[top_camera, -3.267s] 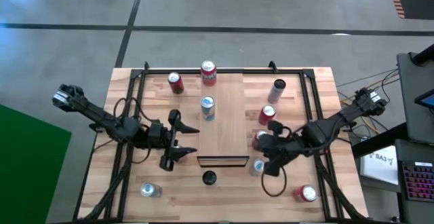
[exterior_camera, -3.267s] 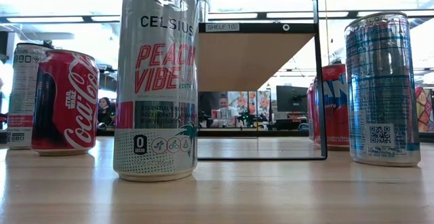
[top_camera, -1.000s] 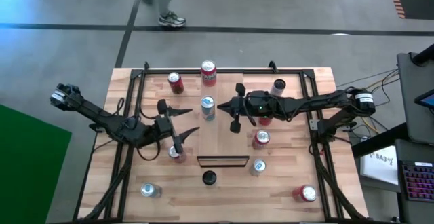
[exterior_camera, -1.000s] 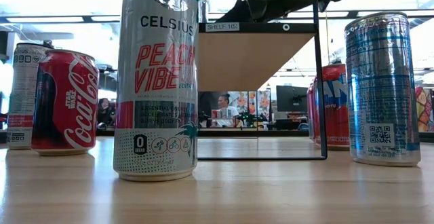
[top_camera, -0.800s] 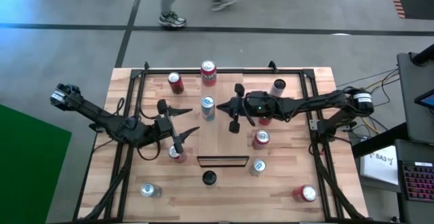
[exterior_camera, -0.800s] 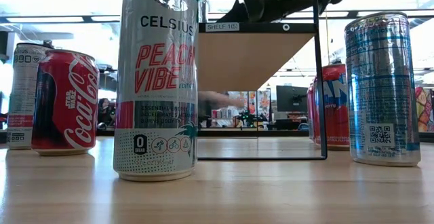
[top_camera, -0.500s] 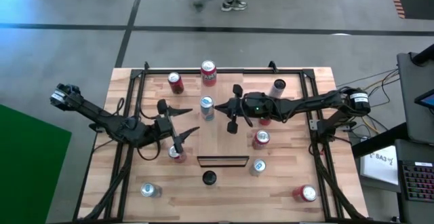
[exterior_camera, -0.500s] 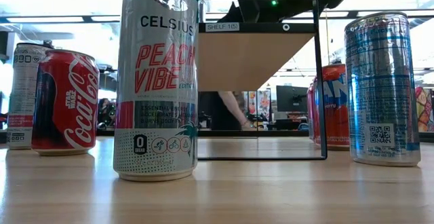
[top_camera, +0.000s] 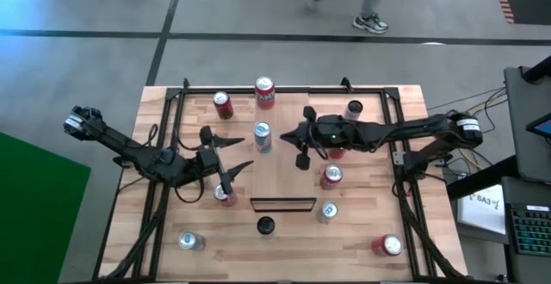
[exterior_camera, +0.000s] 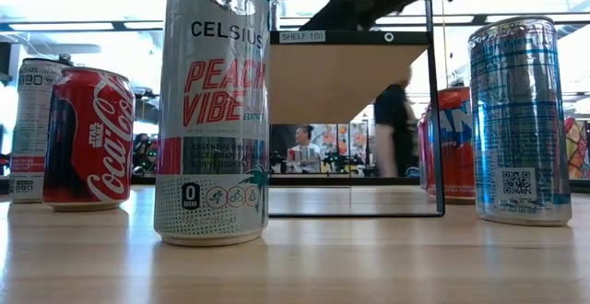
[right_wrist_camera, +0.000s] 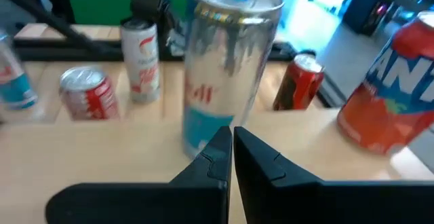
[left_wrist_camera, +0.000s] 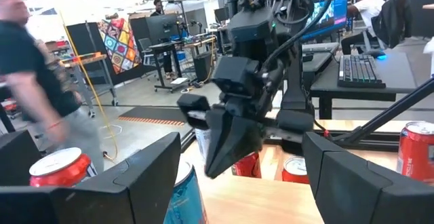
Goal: Place canned beverage on shelf
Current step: Put the red and black soda can on the right shelf
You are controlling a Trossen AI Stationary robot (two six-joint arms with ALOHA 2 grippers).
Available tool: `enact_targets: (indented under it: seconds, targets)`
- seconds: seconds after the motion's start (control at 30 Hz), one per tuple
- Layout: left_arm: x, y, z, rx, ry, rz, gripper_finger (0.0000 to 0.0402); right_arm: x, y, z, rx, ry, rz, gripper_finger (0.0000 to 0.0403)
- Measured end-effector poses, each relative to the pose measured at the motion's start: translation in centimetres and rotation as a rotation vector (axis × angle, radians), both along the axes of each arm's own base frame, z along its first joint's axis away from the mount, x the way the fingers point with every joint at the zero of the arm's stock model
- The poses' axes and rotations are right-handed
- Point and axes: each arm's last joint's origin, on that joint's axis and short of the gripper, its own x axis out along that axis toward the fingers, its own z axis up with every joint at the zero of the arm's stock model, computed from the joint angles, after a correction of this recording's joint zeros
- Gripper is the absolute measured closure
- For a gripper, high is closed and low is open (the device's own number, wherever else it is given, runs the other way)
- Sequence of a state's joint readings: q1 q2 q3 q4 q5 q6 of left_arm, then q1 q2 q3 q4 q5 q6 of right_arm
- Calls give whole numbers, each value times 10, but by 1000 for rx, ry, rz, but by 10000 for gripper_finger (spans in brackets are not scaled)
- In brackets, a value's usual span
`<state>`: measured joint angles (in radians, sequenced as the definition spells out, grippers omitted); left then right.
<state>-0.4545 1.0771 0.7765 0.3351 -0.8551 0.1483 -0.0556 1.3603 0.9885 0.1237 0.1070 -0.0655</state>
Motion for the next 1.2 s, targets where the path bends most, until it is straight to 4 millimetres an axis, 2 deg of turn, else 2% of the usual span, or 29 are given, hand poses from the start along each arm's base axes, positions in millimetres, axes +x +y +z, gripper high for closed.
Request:
enact_targets:
  seconds: [0.13, 0.27, 0.5, 0.63, 0.9, 1.2]
  targets:
    - [0, 0, 2, -4, 4, 0, 122, -12, 10, 13, 30, 31, 20, 394]
    - [2, -1, 18, -17, 0, -1, 122, -22, 22, 25, 71, 55, 43, 394]
    - [0, 0, 43, -70, 97, 4, 122, -35, 47, 38, 86, 120, 120, 394]
    - [-2, 0, 48, -125, 195, 25, 122, -46, 58, 46, 119, 175, 144, 394]
    - [8, -5, 53, -168, 317, 68, 122, -60, 70, 51, 262, 329, 92, 394]
    - [25, -21, 55, -114, 380, 47, 122, -75, 78, 42, 495, 505, -31, 394]
